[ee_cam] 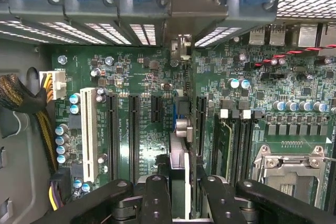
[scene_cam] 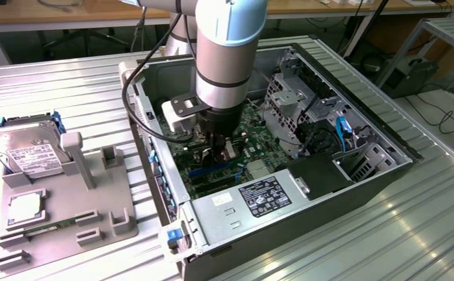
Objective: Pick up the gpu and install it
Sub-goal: 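Insert the gpu into the slot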
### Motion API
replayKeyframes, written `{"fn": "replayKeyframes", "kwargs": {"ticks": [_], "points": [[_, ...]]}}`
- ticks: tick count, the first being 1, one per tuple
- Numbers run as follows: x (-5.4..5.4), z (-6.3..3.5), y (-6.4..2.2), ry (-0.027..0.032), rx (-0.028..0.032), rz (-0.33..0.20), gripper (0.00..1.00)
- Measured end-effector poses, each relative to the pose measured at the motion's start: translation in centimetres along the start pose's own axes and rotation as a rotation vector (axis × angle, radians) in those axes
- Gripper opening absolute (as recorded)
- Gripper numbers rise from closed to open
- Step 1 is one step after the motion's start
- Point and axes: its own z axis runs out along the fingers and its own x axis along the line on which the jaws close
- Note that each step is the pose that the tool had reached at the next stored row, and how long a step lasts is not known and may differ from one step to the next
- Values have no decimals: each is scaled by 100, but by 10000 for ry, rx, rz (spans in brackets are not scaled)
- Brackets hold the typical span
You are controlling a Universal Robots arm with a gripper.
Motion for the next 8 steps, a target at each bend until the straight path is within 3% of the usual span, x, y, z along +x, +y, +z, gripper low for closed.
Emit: {"fn": "replayKeyframes", "kwargs": {"ticks": [6,8], "points": [[-1,-21,-2,-5,2,3,28],[1,-21,-2,21,-1,9,28]]}}
